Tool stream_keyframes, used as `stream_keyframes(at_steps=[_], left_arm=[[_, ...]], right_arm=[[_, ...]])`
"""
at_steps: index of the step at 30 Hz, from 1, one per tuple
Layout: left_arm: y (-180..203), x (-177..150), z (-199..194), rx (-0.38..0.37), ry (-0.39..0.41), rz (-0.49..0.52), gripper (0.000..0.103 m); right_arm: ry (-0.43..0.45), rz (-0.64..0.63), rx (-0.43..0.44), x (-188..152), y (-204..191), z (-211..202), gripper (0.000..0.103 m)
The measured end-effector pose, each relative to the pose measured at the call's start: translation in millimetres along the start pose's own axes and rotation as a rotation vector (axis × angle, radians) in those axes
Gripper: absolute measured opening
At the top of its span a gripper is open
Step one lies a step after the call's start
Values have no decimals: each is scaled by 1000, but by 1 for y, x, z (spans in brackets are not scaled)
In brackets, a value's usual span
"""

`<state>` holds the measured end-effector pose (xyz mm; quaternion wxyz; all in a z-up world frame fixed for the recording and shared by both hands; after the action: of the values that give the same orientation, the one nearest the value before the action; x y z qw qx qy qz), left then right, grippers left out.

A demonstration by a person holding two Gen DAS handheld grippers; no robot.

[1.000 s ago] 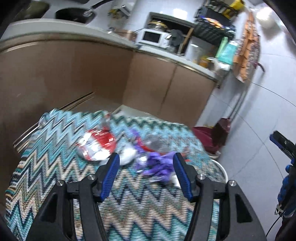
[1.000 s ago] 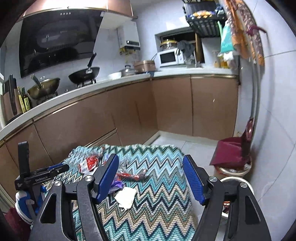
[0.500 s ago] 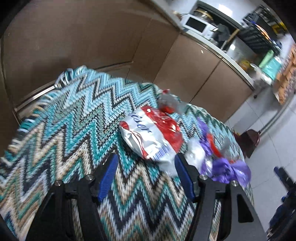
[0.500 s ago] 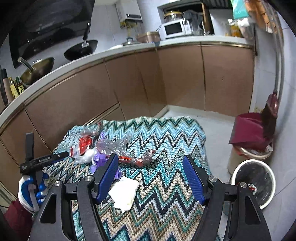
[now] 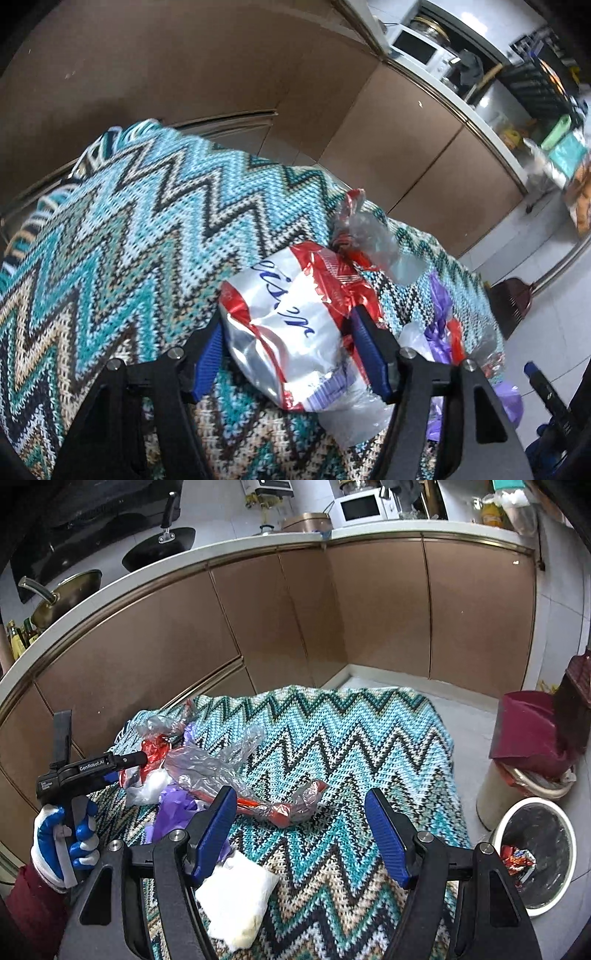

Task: Collect trash
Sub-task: 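Grasp the white-red snack bag with the left gripper while the right grasps a clear plastic bag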

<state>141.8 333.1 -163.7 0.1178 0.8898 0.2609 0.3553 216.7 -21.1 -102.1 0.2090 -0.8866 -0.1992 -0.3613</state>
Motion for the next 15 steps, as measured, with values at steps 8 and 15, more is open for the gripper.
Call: stream_keyframes(at_steps=[8,15], left_arm=[[12,-5,-6,-71,36,42,34],[17,-5,-10,-92,51,52,30]], right_arm=[[-35,60,60,1,12,24,71],[-81,143,140,-1,19,50,64]])
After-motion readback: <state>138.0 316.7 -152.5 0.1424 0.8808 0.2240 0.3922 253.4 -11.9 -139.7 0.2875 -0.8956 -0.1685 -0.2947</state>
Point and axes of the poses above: each gripper's, at about its wrist camera, not at the fingertips, and z roughly the way its jaws point, y to its right, x to its top, the point moved 1 cm from there along z, roughly the way its jaws point, and after that the axes turned 1 degree about -z, right-handed, at the moved point
